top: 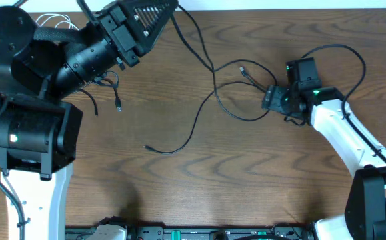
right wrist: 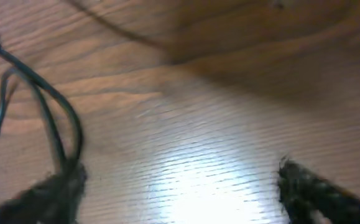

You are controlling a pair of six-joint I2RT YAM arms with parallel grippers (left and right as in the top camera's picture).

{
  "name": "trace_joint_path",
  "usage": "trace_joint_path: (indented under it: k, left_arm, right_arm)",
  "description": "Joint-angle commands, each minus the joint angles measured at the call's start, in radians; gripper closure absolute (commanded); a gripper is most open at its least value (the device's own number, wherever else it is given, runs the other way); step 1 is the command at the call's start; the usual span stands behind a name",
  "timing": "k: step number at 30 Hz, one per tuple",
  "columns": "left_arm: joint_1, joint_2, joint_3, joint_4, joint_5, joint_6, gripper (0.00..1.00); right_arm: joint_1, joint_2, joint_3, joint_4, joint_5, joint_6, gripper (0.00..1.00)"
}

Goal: Untangle cables

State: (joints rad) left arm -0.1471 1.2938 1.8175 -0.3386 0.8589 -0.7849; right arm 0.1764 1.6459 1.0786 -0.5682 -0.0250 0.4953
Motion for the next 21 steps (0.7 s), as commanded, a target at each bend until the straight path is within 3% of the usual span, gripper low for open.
trace_joint_path:
  k: [1, 7, 11, 21]
  left_arm:
    - [0.025, -0.016, 0.019, -0.008, 0.009, 0.017, 0.93]
    - [0.051, -0.014, 0.019, -0.075, 0.004, 0.05, 0.93]
    - [0.051, -0.01, 0.019, -0.192, -0.067, 0.113, 0.93]
    - [0.05, 0.006, 0.019, -0.271, -0.085, 0.118, 0.93]
  right_arm:
    - [-0.028, 0.006, 0.008, -0.011, 0.018, 0.005, 0.01]
    - [-0.047, 0.0, 0.008, -0.027, -0.078, -0.026, 0.01]
    - [-0.047, -0.03, 0.008, 0.033, -0.43, -0.181, 0.01]
    - [-0.046, -0.193, 0.008, 0.354, -1.089, -0.216, 0.01]
